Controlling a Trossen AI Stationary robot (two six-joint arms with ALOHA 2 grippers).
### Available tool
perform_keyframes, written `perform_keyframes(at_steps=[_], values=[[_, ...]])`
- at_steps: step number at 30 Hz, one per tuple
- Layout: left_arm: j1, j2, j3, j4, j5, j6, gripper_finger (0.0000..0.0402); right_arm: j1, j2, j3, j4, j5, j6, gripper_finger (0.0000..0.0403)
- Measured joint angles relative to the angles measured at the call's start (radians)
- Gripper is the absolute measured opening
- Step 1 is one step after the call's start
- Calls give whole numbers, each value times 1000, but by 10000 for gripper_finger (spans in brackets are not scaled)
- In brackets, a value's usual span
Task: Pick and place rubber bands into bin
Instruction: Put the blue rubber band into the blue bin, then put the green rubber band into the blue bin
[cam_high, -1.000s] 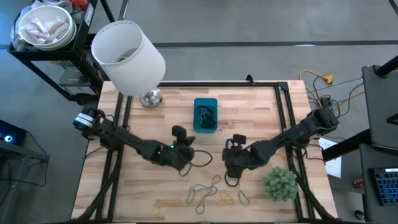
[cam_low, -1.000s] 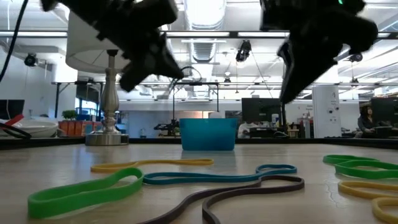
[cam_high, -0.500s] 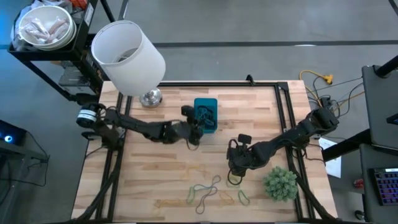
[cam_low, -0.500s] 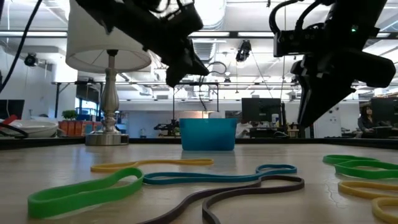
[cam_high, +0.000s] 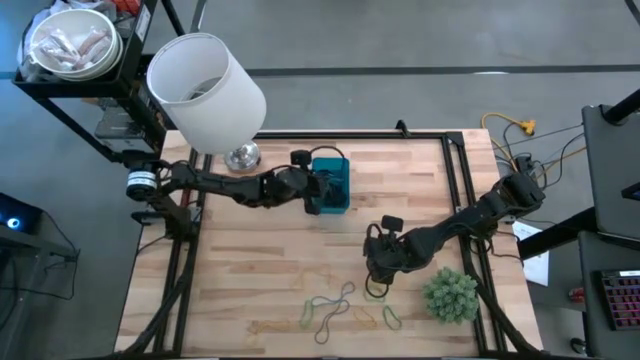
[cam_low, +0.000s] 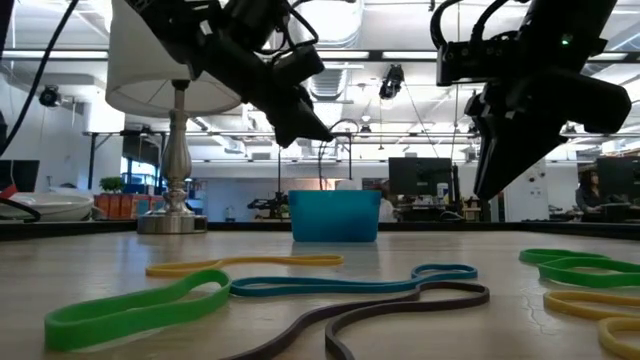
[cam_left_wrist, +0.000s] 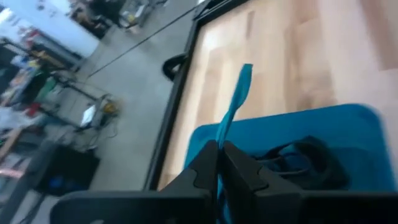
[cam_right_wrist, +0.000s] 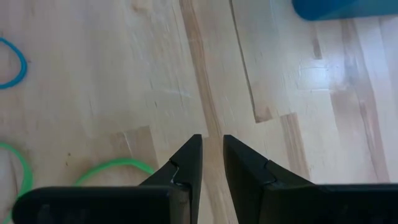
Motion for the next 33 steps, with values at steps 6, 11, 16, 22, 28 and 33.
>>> perform_keyframes(at_steps=[6,11,16,22,28,33], values=[[1,39,1,1,15,1,52,0,0,0,8,0,0,59],[2,67,10,4,8,1,98,0,0,0,13,0,0,59],[0,54,12,4,5,-4,117,0,0,0,18,0,0,59],[-21,3,12,-87,-6,-24,119,0,0,-1,30,-2,8,59],[-101,-95,2,-310,-62,-135,119,7,0,-2,58,-86,16,59],[-209,-167,-25,-473,-69,-259,119,12,0,-4,53,-181,4,59]])
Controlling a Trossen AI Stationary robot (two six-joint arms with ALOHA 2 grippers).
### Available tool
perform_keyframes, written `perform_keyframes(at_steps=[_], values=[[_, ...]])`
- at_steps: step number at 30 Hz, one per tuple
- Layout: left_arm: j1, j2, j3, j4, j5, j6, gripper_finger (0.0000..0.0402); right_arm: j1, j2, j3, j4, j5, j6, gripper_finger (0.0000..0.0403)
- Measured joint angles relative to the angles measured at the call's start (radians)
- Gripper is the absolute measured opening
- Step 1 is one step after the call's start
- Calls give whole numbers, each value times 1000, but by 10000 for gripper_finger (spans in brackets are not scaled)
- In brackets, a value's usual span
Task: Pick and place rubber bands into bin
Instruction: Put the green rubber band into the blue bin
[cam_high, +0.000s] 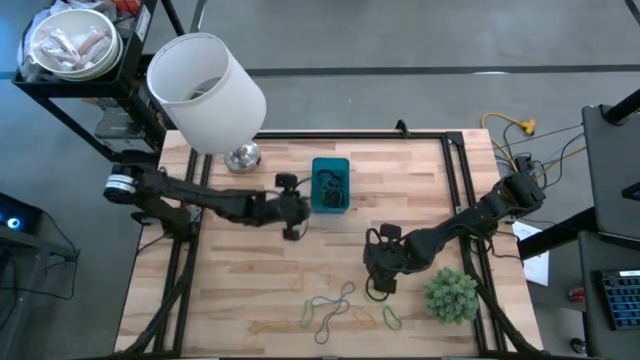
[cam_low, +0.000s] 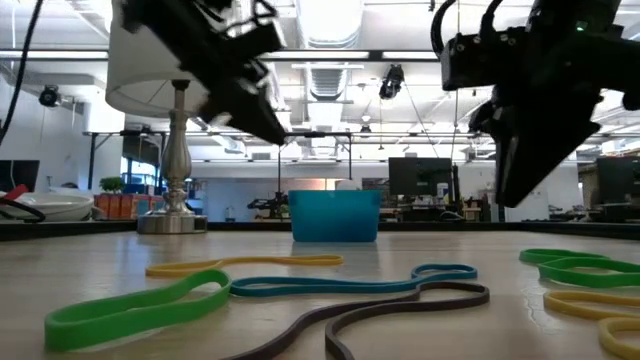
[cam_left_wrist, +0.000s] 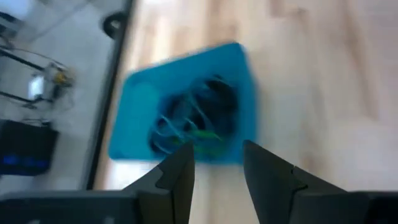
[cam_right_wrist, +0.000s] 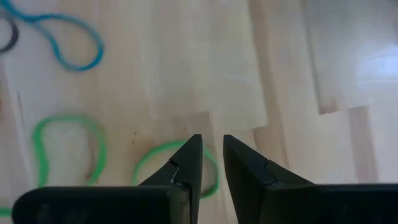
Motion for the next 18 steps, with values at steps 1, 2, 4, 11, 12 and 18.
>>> perform_keyframes(at_steps=[1,2,4,11,12,18], values=[[-23,-11,-7,-28,-1,-26,119,2,0,-3,-1,-6,-8,59],[-48,-23,-16,-40,0,-50,119,3,0,-6,-1,-6,-12,59],[-101,-45,-45,-70,0,-95,119,3,0,-13,-1,-6,-13,59],[-288,-130,-148,-146,2,-262,118,3,0,-67,1,-35,-13,59],[-313,-143,-160,-150,2,-278,118,3,0,-75,5,-39,-12,59],[-420,-215,-201,-146,1,-351,118,3,1,-120,64,-59,-8,59]])
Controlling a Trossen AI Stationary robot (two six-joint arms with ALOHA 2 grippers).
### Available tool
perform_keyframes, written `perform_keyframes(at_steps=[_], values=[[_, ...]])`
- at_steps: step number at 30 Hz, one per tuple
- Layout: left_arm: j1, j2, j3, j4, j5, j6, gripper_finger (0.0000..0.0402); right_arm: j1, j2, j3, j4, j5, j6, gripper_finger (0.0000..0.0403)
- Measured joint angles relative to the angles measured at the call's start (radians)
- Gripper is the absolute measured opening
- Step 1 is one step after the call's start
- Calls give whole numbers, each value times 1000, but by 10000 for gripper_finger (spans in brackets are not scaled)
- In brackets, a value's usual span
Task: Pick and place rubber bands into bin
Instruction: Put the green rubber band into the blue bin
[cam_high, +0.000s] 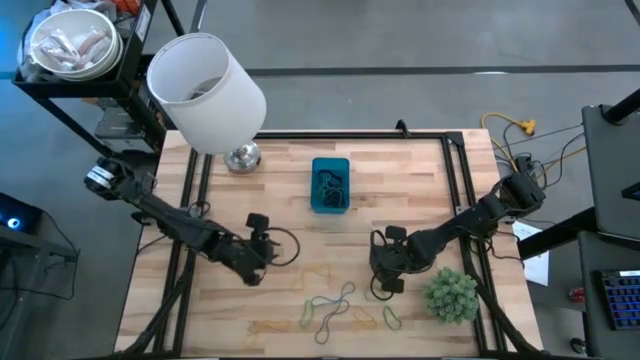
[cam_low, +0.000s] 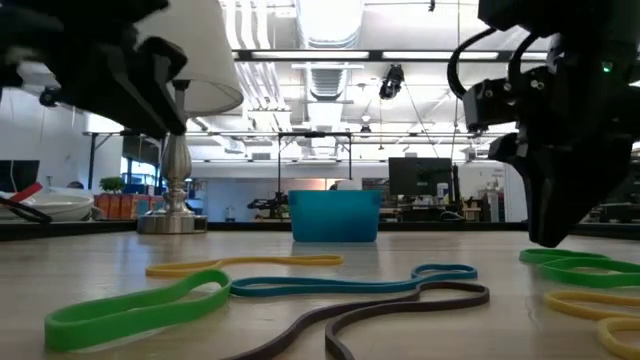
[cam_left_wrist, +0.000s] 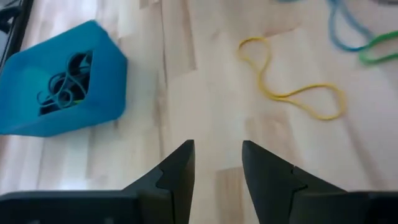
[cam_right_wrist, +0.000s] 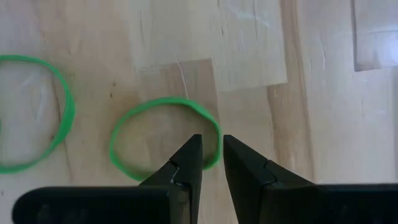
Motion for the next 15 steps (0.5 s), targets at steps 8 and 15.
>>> perform_keyframes(at_steps=[8,15], values=[[-79,-56,-4,3,-5,-51,118,0,-3,-65,82,1,28,59],[-113,-57,-4,6,-5,-53,118,0,-3,-74,92,3,47,48]])
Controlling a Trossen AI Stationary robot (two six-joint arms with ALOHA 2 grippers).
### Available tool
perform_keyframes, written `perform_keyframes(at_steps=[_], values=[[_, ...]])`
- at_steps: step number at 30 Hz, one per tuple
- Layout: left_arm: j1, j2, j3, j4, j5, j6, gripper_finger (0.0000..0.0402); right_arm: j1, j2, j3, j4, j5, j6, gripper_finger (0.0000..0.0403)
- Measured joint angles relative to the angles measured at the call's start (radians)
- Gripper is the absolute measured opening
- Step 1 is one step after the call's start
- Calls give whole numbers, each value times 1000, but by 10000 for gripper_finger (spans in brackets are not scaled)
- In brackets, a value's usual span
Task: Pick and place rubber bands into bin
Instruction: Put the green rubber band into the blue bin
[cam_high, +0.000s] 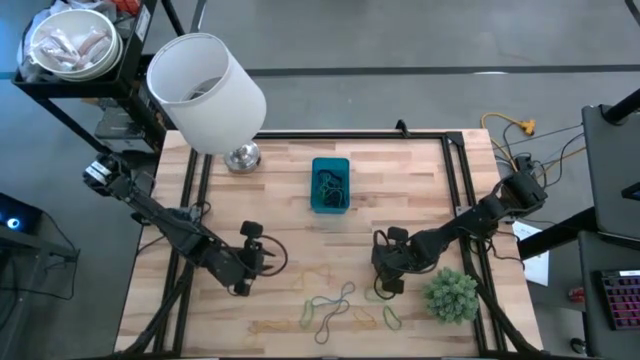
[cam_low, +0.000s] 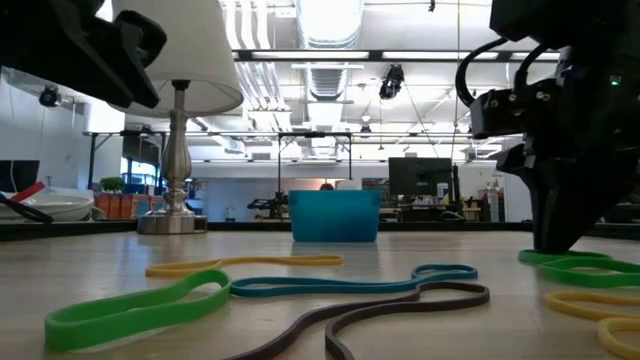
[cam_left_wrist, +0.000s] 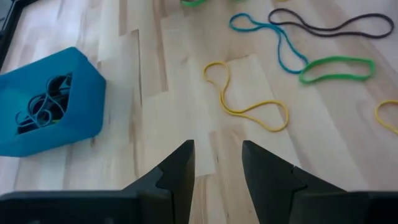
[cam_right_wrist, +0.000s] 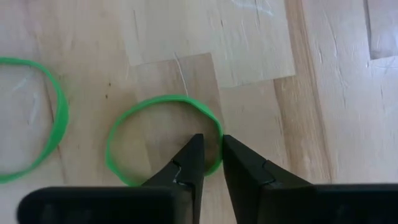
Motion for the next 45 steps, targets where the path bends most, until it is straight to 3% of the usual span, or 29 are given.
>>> perform_keyframes(at_steps=[4,11,20,29,32,40,45], values=[[-15,0,0,3,0,-1,118,0,0,-1,9,-6,-25,14],[-49,0,0,3,0,-39,118,3,5,12,17,31,-72,8],[-110,2,0,-3,14,-129,118,14,7,87,26,273,-249,8],[-128,46,0,1,15,-183,118,-11,6,197,27,621,-488,8],[-128,67,0,6,15,-184,118,-51,6,241,28,688,-552,8],[-127,110,0,39,14,-183,118,-234,4,331,31,680,-667,8],[-127,127,0,78,14,-182,118,-375,4,341,96,545,-740,8]])
